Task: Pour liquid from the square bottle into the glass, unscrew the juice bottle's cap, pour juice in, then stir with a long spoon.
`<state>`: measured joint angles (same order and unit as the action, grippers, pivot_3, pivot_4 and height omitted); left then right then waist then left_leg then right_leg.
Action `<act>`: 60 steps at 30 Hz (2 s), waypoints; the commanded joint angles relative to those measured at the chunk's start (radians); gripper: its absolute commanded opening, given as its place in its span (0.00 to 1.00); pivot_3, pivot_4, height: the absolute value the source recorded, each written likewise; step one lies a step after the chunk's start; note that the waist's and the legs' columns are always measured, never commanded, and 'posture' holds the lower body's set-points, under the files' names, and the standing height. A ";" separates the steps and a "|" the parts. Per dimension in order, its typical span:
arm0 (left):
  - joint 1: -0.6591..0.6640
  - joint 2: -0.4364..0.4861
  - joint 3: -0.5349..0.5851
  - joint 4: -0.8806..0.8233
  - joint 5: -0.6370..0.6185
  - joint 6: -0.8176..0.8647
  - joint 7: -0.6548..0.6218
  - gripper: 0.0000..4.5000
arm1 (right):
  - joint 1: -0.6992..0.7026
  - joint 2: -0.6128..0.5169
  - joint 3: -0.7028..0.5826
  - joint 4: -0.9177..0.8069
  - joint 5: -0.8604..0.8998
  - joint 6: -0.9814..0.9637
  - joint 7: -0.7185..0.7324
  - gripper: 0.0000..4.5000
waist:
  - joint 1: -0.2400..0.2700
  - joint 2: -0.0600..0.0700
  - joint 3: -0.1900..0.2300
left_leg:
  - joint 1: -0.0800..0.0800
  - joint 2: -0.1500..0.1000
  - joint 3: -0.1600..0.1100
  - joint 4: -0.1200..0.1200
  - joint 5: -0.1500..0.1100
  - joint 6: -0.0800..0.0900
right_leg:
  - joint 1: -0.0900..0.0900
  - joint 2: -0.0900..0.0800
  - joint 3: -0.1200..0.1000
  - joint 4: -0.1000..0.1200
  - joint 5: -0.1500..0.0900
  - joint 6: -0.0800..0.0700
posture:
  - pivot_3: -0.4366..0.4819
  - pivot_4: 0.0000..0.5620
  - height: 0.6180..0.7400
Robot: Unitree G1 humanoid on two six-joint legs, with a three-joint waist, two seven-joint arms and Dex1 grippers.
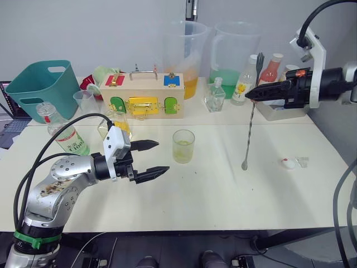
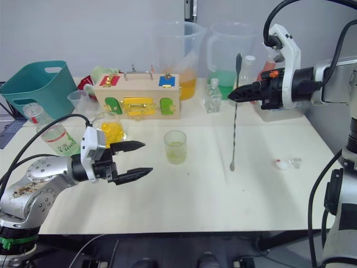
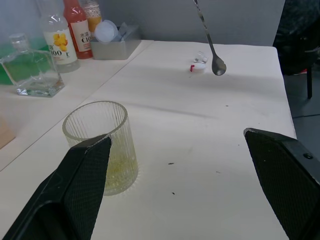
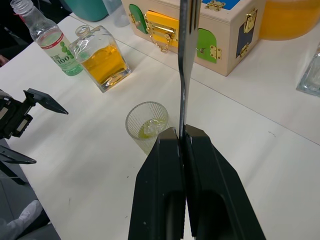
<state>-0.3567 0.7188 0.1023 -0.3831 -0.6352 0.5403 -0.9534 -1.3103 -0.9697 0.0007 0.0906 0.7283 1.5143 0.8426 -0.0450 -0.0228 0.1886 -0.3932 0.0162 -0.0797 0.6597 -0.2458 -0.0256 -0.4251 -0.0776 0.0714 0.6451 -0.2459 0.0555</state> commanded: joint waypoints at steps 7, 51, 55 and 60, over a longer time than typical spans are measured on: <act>0.011 0.008 0.038 -0.109 -0.117 0.084 0.035 1.00 | 0.220 -0.169 0.320 -0.018 -0.094 -0.025 0.112 0.00 | 0.011 -0.008 -0.003 | 0.001 0.000 -0.002 0.001 -0.001 0.001 | 0.004 0.000 -0.002 -0.002 0.000 0.000 | 0.48 0.27 1.00; 0.224 0.105 0.101 -0.090 -0.064 0.033 0.021 1.00 | 0.169 0.099 0.335 0.378 -0.535 -0.363 0.303 0.99 | 0.001 0.006 0.003 | -0.011 0.000 0.001 0.005 0.002 -0.003 | -0.012 0.000 0.000 0.004 0.001 0.001 | 0.48 0.27 1.00; 0.225 0.106 0.100 -0.086 -0.063 0.026 0.016 1.00 | 0.180 0.098 0.323 0.356 -0.537 -0.351 0.299 0.99 | -0.001 0.006 0.003 | -0.011 0.000 0.001 0.005 0.002 -0.003 | -0.012 0.000 0.001 0.004 0.001 0.001 | 0.48 0.27 1.00; 0.273 0.156 0.161 0.087 0.006 -0.060 -0.058 1.00 | 0.451 0.037 -0.022 0.097 -0.407 -0.491 0.302 0.99 | 0.008 0.005 0.002 | -0.011 -0.001 0.001 0.005 0.002 -0.003 | -0.012 -0.001 0.000 0.005 0.001 0.001 | 0.48 0.27 1.00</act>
<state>-0.1000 0.8476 0.2069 -0.3527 -0.6605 0.5272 -0.9855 -0.9319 -0.9366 0.1456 0.3090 0.2561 1.1017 1.1465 -0.0365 -0.0179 0.1909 -0.4044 0.0155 -0.0795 0.6626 -0.2439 -0.0283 -0.4368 -0.0786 0.0709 0.6487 -0.2445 0.0562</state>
